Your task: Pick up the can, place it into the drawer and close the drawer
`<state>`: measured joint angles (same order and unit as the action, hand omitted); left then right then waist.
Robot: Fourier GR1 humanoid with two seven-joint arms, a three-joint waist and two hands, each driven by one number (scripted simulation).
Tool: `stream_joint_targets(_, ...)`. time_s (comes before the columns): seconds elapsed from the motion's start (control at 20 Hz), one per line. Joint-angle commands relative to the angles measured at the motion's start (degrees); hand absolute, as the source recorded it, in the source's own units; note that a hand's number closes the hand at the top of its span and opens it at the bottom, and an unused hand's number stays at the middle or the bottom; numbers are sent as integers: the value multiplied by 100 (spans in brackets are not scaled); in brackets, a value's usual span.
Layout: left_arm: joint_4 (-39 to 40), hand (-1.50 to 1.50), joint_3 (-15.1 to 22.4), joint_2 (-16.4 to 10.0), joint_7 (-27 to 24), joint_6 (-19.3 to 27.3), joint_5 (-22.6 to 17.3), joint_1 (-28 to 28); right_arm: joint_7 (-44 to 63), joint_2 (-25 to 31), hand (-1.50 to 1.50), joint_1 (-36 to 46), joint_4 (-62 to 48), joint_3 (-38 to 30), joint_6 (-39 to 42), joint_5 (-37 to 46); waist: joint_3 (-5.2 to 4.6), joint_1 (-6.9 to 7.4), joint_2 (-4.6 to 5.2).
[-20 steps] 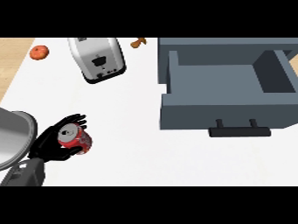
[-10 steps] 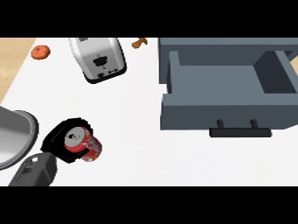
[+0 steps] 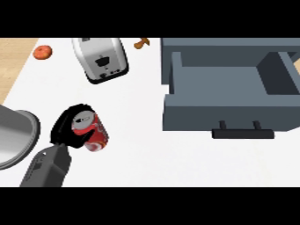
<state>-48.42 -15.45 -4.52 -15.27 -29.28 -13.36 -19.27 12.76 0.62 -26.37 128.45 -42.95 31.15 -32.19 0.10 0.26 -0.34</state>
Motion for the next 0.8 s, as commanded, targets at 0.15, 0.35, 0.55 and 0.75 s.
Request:
stream_joint_targets(0.15, -1104, 150, 478, 441, 41, 2225, -437, -48, 220, -21, -150, 7, 311, -21, -124, -128, -6, -41, -2)
stream_joint_targets(0.35, -2036, 150, 944, 448, 346, 2836, -450, 97, 100, -59, -150, -78, 198, 28, -68, -77, -6, -44, 4)
stream_joint_targets(0.55, -2928, 150, 1261, 450, 1246, 3442, -346, -53, 228, 63, -150, 117, 131, -70, -183, -186, -6, -24, 10)
stream_joint_targets(0.75, -3002, 150, 1745, 451, 1545, 4189, -214, -558, 349, -59, -150, -103, 493, 133, -277, -154, -8, -75, 23)
